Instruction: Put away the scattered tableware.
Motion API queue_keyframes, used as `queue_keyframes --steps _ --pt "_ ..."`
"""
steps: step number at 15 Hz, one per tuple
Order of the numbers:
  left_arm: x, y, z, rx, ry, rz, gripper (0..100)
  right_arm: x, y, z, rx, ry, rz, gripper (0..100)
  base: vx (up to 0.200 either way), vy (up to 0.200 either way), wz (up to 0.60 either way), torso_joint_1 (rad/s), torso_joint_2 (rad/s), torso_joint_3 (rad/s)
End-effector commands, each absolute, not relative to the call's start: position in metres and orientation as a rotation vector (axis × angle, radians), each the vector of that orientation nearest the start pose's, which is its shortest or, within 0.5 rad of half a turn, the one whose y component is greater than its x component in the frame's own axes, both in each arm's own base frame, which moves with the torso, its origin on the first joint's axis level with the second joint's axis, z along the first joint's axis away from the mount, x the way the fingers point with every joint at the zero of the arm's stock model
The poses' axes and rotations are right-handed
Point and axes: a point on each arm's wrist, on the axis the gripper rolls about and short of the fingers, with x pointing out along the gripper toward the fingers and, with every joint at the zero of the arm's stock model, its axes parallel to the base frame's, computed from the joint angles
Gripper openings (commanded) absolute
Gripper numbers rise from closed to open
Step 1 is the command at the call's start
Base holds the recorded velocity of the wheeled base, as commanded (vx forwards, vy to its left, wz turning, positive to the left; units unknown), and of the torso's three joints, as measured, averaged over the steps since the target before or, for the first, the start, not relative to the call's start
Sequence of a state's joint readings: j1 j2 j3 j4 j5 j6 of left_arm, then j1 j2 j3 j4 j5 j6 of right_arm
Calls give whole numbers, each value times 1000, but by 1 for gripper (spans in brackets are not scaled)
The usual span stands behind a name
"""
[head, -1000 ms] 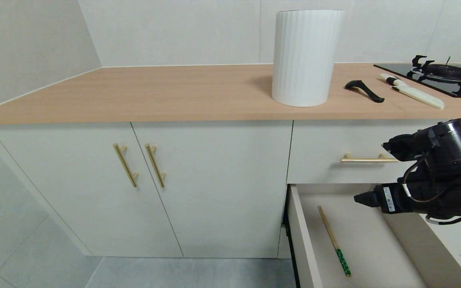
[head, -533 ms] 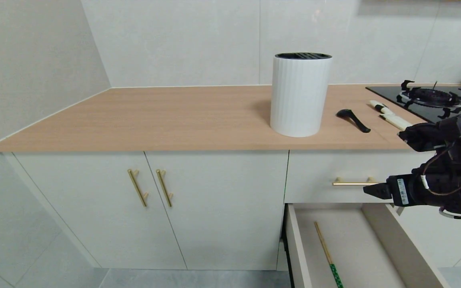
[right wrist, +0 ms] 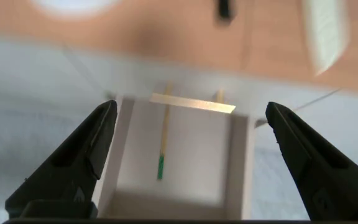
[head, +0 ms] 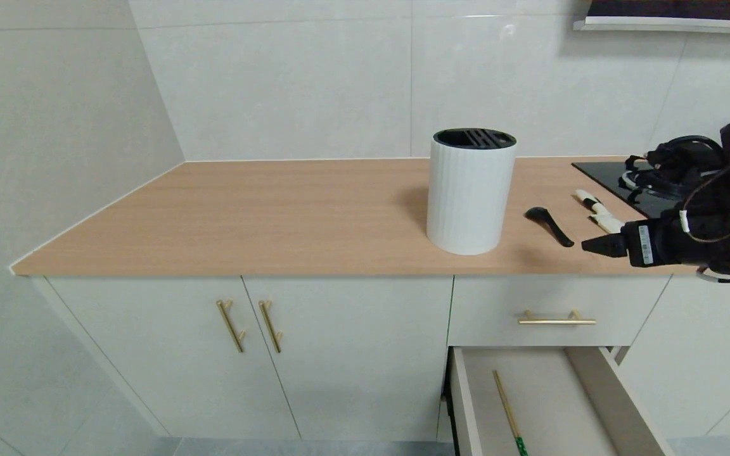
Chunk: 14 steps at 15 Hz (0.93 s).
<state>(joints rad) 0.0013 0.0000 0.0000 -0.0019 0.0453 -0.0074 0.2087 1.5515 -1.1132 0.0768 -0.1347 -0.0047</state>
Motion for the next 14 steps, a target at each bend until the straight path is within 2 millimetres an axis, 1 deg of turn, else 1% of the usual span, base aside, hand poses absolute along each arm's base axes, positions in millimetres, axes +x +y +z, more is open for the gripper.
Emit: queue_keyframes --steps 1,3,5,6,7,8,9,11,14 --pt "-23 1 76 -8 -3 48 100 303 51 242 -85 510 61 100 0 0 0 188 -486 -295" --pt "-23 1 76 -8 -3 48 100 342 41 249 -97 470 84 100 0 0 0 168 -435 -256" --pt "-23 1 76 -8 -3 48 100 368 38 242 -111 497 100 100 0 0 0 61 -141 -98" --pt "-23 1 76 -8 -3 48 100 388 38 228 -113 580 106 100 0 0 0 32 -56 -36" --pt "-23 1 76 -8 -3 48 100 401 39 218 -111 623 110 100 0 0 0 0 0 0" --pt "-23 1 76 -8 -3 48 100 413 35 207 -109 647 102 100 0 0 0 0 0 0" --pt "-23 1 76 -6 -3 48 100 426 32 190 -101 680 107 100 0 0 0 0 0 0" --pt "-23 1 76 -6 -3 48 100 442 27 171 -85 705 123 100 0 0 0 0 0 0" --pt "-23 1 76 -6 -3 48 100 456 21 154 -71 725 126 100 0 0 0 0 0 0"
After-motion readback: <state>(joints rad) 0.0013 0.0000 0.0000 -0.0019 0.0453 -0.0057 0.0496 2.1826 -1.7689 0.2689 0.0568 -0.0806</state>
